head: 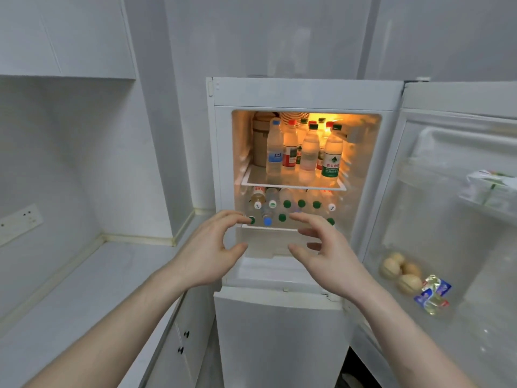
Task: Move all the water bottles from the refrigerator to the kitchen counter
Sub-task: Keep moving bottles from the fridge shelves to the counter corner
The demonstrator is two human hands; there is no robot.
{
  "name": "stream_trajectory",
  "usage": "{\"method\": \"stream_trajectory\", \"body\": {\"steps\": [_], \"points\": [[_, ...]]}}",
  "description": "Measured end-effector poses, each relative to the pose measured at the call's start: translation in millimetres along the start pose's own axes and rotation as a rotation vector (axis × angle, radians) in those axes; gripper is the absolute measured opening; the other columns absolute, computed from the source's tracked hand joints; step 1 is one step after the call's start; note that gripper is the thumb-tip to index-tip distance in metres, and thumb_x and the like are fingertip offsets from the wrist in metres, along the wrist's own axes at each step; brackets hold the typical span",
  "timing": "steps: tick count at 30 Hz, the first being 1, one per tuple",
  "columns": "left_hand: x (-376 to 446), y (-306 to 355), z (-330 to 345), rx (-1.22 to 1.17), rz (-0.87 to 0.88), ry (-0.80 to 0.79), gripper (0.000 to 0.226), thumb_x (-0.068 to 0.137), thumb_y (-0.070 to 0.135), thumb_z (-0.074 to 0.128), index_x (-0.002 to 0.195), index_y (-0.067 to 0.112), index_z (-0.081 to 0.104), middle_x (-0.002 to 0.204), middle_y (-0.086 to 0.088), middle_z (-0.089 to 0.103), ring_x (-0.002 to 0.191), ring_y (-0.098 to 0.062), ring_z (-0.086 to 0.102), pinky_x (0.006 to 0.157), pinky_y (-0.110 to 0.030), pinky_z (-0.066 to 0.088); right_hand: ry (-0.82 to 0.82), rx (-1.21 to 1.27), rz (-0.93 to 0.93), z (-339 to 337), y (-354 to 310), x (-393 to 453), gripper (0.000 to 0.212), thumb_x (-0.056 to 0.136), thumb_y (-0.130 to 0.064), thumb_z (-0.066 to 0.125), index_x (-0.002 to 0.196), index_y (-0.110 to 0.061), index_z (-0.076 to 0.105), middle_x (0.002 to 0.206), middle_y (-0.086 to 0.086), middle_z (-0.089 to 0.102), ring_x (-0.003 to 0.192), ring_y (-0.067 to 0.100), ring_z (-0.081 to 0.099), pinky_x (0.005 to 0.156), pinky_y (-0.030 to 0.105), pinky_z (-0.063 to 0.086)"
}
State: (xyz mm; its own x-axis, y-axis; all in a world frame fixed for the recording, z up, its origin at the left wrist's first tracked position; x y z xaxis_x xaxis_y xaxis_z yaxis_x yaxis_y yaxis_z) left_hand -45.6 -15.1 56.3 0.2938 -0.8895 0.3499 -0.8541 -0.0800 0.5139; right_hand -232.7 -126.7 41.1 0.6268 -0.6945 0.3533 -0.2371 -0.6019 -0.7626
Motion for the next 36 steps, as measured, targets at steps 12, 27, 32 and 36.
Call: {"method": "stream_trajectory", "body": {"steps": [12,27,32,36], "points": [[168,-35,32,-0.074,0.091,-0.051,0.048,0.093,0.030,0.070,0.138,0.031,0.054,0.140,0.015,0.047,0.122,-0.005,0.052,0.095,-0.019,0.041,0.197,-0.011,0.068,-18,48,119,0.063,0.093,-0.020,0.075,0.147,-0.039,0.049,0.146,-0.017,0.050,0.126,0.004,0.056,0.102,0.034,0.055],[330,-79,64,-0.167,-0.011,-0.050,0.070,0.087,0.025,0.075,0.148,0.028,0.040,0.154,0.003,0.036,0.128,-0.017,0.051,0.108,-0.041,0.050,0.417,-0.070,0.131,-35,98,248,0.080,0.089,-0.024,0.079,0.155,-0.037,0.035,0.161,-0.011,0.040,0.145,0.015,0.042,0.117,0.045,0.042],[370,-80,70,-0.180,-0.025,0.010,0.056,0.092,0.023,0.072,0.140,0.025,0.046,0.141,0.003,0.043,0.128,-0.019,0.050,0.102,-0.032,0.048,0.429,-0.057,0.142,-37,126,291,0.085,0.088,-0.019,0.080,0.158,-0.031,0.032,0.161,-0.007,0.039,0.147,0.015,0.039,0.113,0.032,0.034],[406,-88,84,-0.170,-0.074,0.039,0.045,0.090,0.022,0.074,0.127,0.023,0.050,0.126,0.006,0.051,0.104,-0.005,0.055,0.082,-0.001,0.039,0.423,-0.043,0.157,-37,151,325,0.088,0.088,-0.020,0.080,0.159,-0.030,0.029,0.161,-0.006,0.038,0.147,0.015,0.038,0.112,0.029,0.032]]}}
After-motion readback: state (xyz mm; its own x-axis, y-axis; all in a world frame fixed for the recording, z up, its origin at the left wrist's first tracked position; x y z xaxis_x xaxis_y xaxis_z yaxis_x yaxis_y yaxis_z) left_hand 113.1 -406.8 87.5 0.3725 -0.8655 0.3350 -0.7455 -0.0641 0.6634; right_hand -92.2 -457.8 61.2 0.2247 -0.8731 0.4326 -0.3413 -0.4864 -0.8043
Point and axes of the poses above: each hand's wrist, its own x-axis towards the middle knuckle, its own z-axis out of the palm, y = z × x, the point moved 9 cm from there along x, towards the middle knuckle
